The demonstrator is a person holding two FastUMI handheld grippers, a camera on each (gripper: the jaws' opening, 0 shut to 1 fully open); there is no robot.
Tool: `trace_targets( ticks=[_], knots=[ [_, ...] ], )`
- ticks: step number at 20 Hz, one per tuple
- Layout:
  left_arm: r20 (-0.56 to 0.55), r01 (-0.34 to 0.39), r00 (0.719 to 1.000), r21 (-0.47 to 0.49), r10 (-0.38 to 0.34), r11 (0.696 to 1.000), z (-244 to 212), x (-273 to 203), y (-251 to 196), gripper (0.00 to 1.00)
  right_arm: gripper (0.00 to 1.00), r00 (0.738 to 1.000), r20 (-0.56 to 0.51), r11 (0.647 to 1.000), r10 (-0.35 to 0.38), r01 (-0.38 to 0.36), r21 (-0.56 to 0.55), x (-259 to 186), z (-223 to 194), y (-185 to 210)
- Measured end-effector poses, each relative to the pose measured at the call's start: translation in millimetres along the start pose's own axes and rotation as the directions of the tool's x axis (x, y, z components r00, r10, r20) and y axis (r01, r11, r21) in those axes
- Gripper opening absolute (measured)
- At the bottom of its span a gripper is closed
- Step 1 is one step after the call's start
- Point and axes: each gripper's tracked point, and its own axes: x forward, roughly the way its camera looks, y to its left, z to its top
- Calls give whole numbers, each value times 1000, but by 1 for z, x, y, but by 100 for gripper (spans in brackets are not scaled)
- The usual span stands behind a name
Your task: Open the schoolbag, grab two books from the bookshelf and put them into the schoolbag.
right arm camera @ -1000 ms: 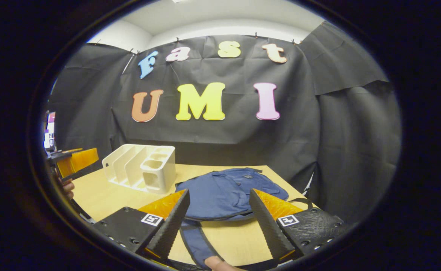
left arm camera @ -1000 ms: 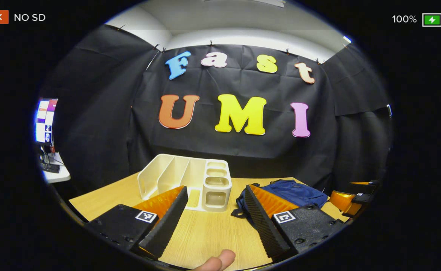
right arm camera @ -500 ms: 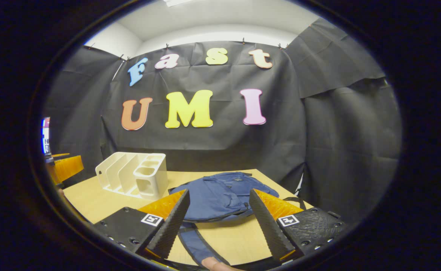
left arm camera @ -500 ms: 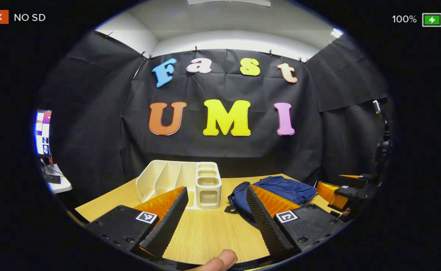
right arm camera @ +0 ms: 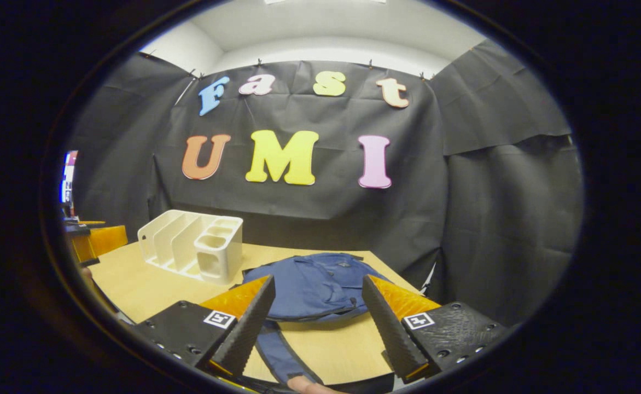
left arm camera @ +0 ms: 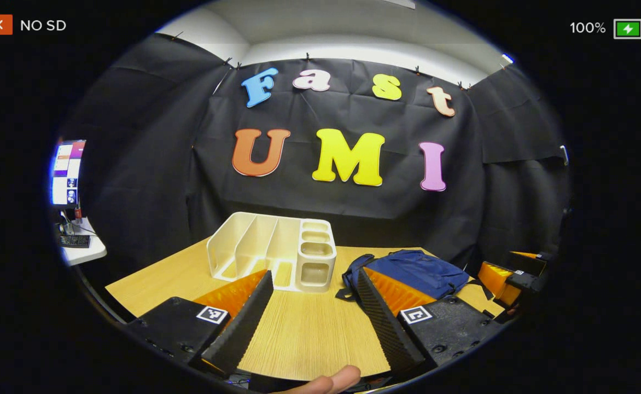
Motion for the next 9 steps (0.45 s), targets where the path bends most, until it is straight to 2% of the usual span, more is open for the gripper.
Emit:
trace_targets(
  ticks=[4,5,9],
  knots=[
    [0,3,1000,6,-3,1000,-1,2,1,98,93,1000,-11,1000,-9,9,-30,-2,-7,0],
    [2,1,1000,9,-1,1000,-1,2,3,98,98,1000,-14,1000,-10,10,-29,-3,-8,0],
    [-1,7,1000,10,-7,1000,-4,4,2,98,96,1000,-18,999,-20,20,-31,-3,-6,-2]
  ],
)
